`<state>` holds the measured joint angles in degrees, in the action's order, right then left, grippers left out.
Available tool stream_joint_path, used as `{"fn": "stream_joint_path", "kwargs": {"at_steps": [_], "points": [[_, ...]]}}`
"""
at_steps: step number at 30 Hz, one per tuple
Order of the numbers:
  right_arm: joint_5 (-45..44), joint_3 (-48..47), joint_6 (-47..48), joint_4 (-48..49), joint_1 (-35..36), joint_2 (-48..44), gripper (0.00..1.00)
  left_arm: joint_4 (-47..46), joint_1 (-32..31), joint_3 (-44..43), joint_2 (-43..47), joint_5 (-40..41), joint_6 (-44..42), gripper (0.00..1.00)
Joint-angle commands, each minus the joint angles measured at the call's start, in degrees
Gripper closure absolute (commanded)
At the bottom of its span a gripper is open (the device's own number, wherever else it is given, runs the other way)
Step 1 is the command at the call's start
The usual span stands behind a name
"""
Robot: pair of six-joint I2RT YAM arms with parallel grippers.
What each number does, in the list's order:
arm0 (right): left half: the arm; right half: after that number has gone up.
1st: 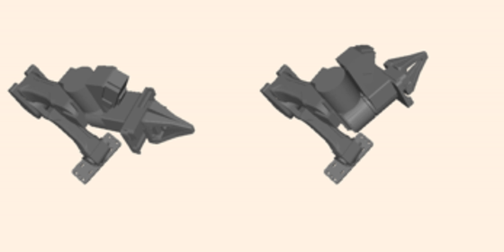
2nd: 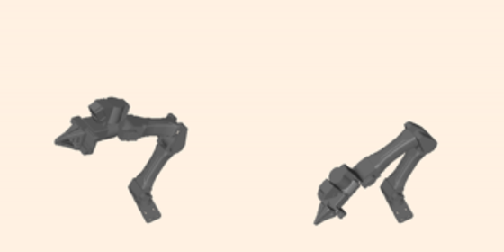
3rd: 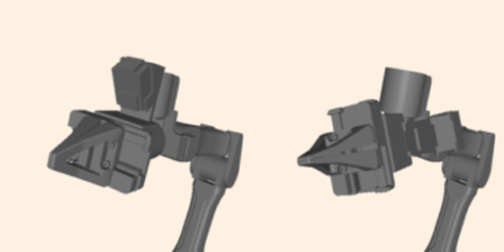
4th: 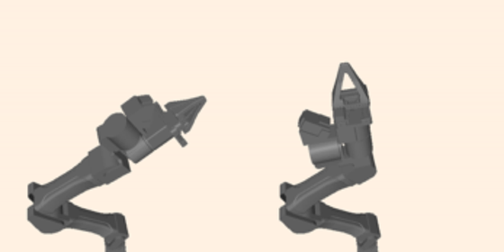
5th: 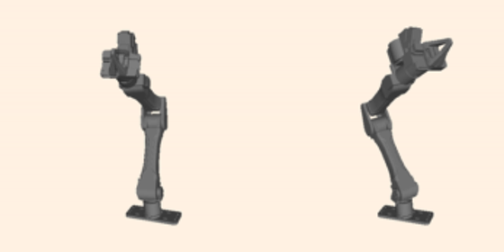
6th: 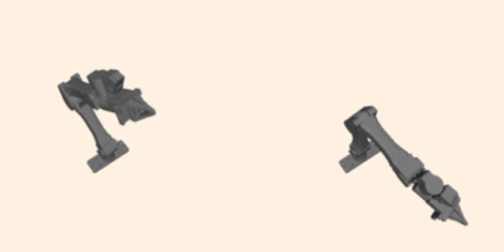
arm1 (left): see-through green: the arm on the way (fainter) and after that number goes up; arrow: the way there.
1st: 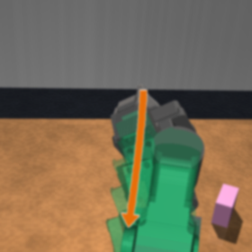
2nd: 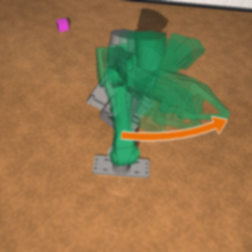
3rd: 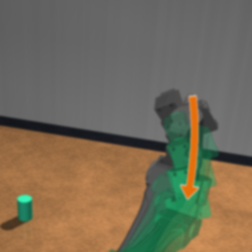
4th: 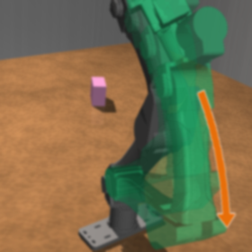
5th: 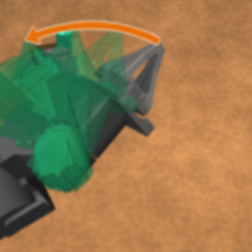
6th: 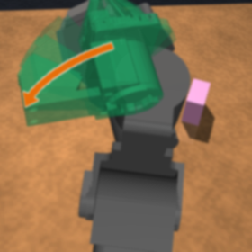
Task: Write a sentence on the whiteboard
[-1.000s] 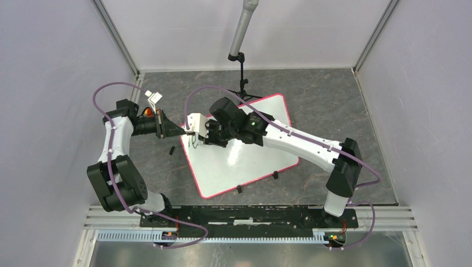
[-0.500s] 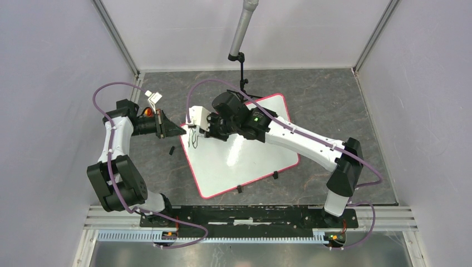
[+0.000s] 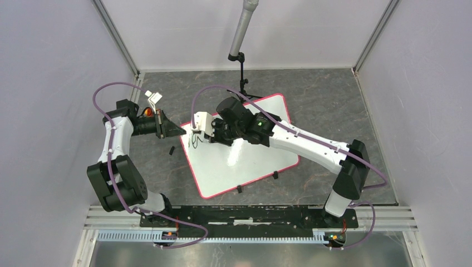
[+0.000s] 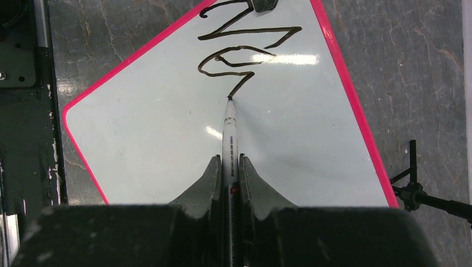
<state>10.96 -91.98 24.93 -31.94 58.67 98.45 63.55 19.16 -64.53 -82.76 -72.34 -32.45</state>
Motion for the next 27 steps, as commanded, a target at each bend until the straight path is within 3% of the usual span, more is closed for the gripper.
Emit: {"fn": "stream_joint_path", "kwargs": {"at_steps": [1, 11, 27], "points": [[-2.2, -0.6, 0.4, -0.1, -0.4, -1.2, 1.00, -0.2, 0.4, -0.2, 1.5, -0.5, -2.1, 0.97], [-2.6, -6.9, 0.4, -0.4, -1.9, 0.9, 1.00, -0.1, 0.3, -0.1, 1.7, -0.4, -2.1, 0.97], [1.9, -0.5, 0.3, -1.1, -1.4, -0.4, 1.00, -0.2, 0.3, -0.1, 1.7, -0.3, -2.2, 0.97]]}}
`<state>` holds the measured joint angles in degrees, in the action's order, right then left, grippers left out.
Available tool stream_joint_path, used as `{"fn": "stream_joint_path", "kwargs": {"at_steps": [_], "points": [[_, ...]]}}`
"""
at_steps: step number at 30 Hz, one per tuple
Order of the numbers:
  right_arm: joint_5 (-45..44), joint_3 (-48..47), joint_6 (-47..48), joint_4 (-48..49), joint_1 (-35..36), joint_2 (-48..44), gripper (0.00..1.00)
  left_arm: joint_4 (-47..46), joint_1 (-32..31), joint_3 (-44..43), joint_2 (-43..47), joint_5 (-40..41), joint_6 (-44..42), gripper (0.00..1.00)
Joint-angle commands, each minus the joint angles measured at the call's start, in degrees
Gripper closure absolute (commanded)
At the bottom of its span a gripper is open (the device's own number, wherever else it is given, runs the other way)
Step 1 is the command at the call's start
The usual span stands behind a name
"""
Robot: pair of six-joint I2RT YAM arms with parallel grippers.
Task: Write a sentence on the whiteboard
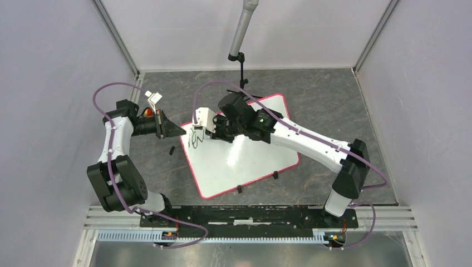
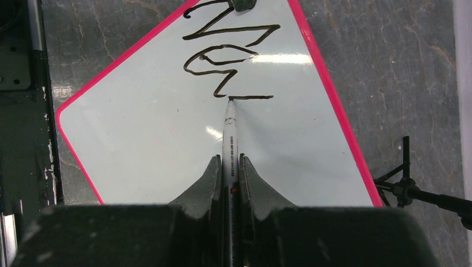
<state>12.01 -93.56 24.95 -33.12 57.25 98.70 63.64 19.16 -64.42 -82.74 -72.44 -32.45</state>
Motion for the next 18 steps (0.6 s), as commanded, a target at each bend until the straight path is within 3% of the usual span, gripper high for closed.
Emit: {"fn": "stream_joint_path", "kwargs": {"at_steps": [1, 18], "points": [[0.8, 1.3, 0.3, 0.1, 0.1, -0.8, 1.00, -0.2, 0.4, -0.2, 1.7, -0.2, -2.2, 0.97], [-2.6, -2.4, 0.8, 0.0, -0.4, -0.5, 1.00, -0.2, 0.3, -0.2, 1.8, -0.2, -2.1, 0.98]]}}
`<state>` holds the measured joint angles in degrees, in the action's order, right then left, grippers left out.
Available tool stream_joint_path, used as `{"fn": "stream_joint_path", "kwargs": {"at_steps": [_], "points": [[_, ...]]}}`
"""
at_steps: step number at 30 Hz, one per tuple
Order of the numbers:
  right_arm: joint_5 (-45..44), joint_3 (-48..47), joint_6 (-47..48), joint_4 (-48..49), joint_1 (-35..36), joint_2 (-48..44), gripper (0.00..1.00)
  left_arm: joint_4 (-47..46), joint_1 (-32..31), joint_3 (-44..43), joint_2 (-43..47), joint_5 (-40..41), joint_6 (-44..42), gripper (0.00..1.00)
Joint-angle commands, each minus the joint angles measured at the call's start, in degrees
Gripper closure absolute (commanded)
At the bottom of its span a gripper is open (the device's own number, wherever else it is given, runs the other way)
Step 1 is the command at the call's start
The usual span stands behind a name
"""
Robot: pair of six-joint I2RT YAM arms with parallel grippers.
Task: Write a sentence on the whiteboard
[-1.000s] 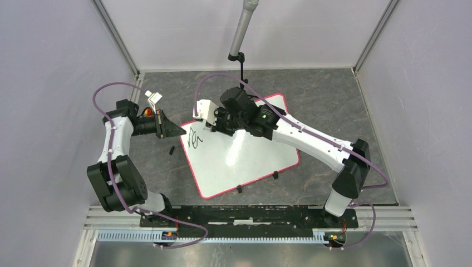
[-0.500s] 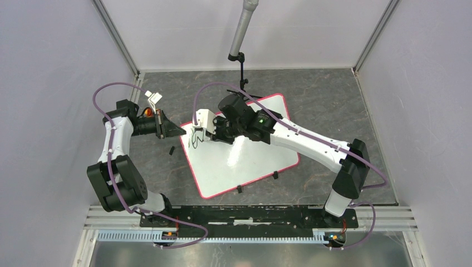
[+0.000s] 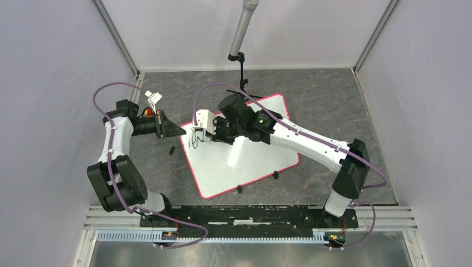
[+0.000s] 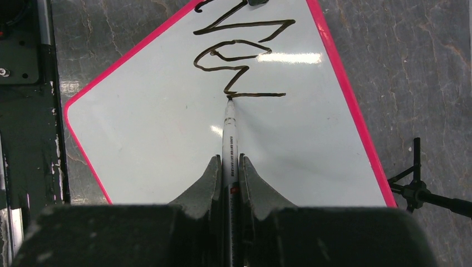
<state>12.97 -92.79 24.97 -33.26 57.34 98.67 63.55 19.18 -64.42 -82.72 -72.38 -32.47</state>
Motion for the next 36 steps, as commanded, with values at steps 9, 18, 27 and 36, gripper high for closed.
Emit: {"fn": "stream_joint_path", "kwargs": {"at_steps": [9, 18, 27, 36], "points": [[-4.6, -5.9, 0.9, -0.3, -1.6, 0.7, 1.00, -0.2, 0.3, -0.2, 1.7, -0.2, -2.1, 0.97], [-2.4, -1.2, 0.7, -1.1, -1.7, -0.4, 1.00, -0.2, 0.3, -0.2, 1.7, -0.1, -2.1, 0.97], [-1.9, 2.5, 0.4, -1.1, -1.8, -2.2, 1.00, -0.2, 0.3, -0.2, 1.4, -0.1, -2.2, 0.97], [-5.3, -4.2, 1.0, -1.0, -2.0, -0.1, 1.00, -0.2, 0.3, -0.2, 1.6, 0.0, -2.2, 0.97]]}}
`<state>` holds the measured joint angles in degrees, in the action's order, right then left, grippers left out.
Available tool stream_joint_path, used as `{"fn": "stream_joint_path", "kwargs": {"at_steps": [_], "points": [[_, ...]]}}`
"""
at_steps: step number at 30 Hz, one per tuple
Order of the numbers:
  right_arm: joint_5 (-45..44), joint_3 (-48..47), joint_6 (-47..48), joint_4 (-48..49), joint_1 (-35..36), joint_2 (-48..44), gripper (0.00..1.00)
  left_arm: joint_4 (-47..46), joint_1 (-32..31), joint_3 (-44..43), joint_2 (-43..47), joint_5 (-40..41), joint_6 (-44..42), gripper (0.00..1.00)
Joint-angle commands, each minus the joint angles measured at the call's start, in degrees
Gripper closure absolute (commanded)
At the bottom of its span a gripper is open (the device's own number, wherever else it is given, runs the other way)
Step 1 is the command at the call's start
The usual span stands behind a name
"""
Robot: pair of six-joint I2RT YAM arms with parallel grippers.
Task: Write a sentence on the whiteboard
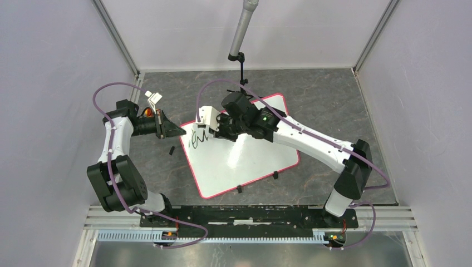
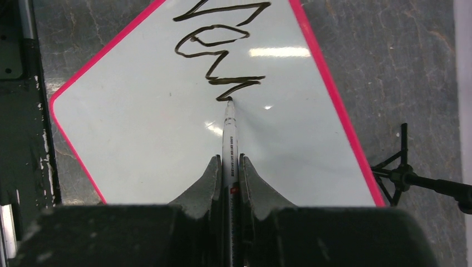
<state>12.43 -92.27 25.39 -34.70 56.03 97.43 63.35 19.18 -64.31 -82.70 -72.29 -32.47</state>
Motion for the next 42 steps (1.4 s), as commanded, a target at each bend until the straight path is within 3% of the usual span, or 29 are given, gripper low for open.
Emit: {"fn": "stream_joint_path", "kwargs": {"at_steps": [1, 6, 12, 17, 20, 33, 42], "points": [[-5.0, -5.4, 0.6, 0.4, -0.8, 1.3, 1.00, 0.1, 0.3, -0.3, 1.6, 0.0, -2.2, 0.97], [-4.9, -7.3, 0.5, 0.0, -1.3, 1.9, 1.00, 0.0, 0.4, -0.4, 1.7, 0.1, -2.2, 0.93], [-0.7, -7.3, 0.1, -0.8, -1.2, -0.3, 1.00, 0.0, 0.3, -1.4, 2.3, 0.8, -1.7, 0.57], [1.1, -4.4, -0.6, 0.2, -1.2, -4.1, 1.00, -1.3, 0.2, -3.0, 3.5, 1.1, 0.8, 0.43], [1.6, -1.5, -0.9, 1.4, -1.1, -6.4, 1.00, -4.8, -0.4, -2.6, 4.9, 2.7, 4.3, 0.43], [2.2, 4.8, 3.5, -0.9, -1.2, -10.9, 1.00, -5.2, -9.8, -8.1, 3.2, 11.8, 6.1, 0.58], [1.6, 7.2, 6.6, -1.4, -1.3, -12.9, 1.00, -5.8, -14.7, -8.2, 0.9, 14.3, 6.1, 0.74]]}}
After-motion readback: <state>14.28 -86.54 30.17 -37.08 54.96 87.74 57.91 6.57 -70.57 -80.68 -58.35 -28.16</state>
